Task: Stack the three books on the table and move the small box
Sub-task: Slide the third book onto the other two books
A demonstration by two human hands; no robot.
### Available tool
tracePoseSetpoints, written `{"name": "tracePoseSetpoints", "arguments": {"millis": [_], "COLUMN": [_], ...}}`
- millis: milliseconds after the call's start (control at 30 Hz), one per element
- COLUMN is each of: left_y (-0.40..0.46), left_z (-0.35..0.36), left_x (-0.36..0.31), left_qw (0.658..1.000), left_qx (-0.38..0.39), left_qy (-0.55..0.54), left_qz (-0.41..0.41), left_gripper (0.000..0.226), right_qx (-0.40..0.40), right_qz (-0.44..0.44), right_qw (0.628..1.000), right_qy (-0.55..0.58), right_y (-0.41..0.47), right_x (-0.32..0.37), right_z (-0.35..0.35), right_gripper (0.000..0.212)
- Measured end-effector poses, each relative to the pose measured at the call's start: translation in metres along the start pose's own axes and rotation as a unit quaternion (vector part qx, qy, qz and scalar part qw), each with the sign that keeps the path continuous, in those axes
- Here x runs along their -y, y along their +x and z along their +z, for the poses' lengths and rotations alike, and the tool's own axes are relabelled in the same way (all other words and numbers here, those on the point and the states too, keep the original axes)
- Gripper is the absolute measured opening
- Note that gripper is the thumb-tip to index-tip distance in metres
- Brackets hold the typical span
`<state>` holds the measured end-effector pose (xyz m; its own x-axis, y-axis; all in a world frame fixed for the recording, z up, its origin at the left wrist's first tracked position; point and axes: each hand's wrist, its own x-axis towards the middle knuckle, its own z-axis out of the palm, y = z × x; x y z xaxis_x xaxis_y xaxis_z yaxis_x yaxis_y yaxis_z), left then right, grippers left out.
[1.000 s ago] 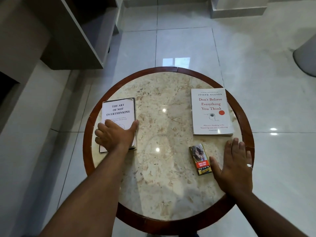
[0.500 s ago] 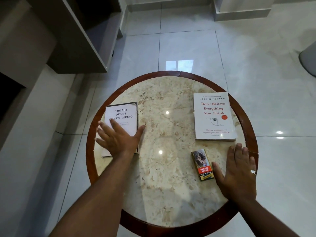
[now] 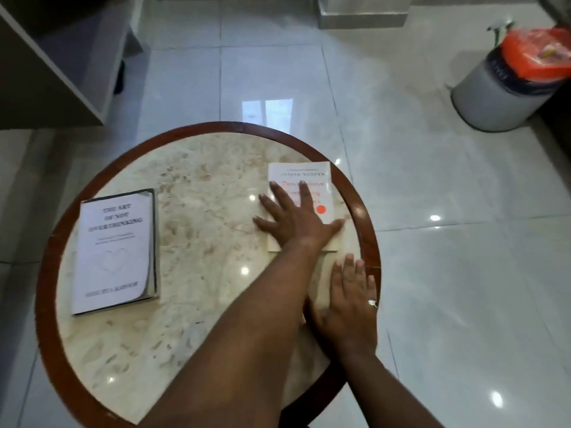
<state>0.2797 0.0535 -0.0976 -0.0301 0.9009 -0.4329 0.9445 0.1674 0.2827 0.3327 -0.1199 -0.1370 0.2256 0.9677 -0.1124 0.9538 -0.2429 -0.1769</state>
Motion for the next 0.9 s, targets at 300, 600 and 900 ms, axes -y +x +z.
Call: {"name": "tracePoseSetpoints", "arguments": {"millis": [300, 600, 900], "left_y": [-0.004, -0.011, -0.024], "left_z": [-0.036, -0.062, -0.146], "left_x": [0.075, 0.120, 0.260], "left_qw": [0.992, 0.990, 0.947], "left_qx": [-0.056, -0.104, -0.165], "left_qy": [0.039, 0.026, -0.120], "left_qz": [-0.108, -0.086, -0.249], "left_gripper": [0.133, 0.136, 0.128], "right_qx": [-0.006, 0.003, -0.005], "right_qz": [0.002, -0.063, -0.067], "right_qw": [1.000, 0.998, 0.998], "right_qy": [0.029, 0.011, 0.011], "right_y": [0.000, 0.011, 0.010], "right_x": [0.000, -0.003, -0.007], "right_z": [0.001, 0.001, 0.006], "right_gripper": [0.088, 0.086, 0.085]}}
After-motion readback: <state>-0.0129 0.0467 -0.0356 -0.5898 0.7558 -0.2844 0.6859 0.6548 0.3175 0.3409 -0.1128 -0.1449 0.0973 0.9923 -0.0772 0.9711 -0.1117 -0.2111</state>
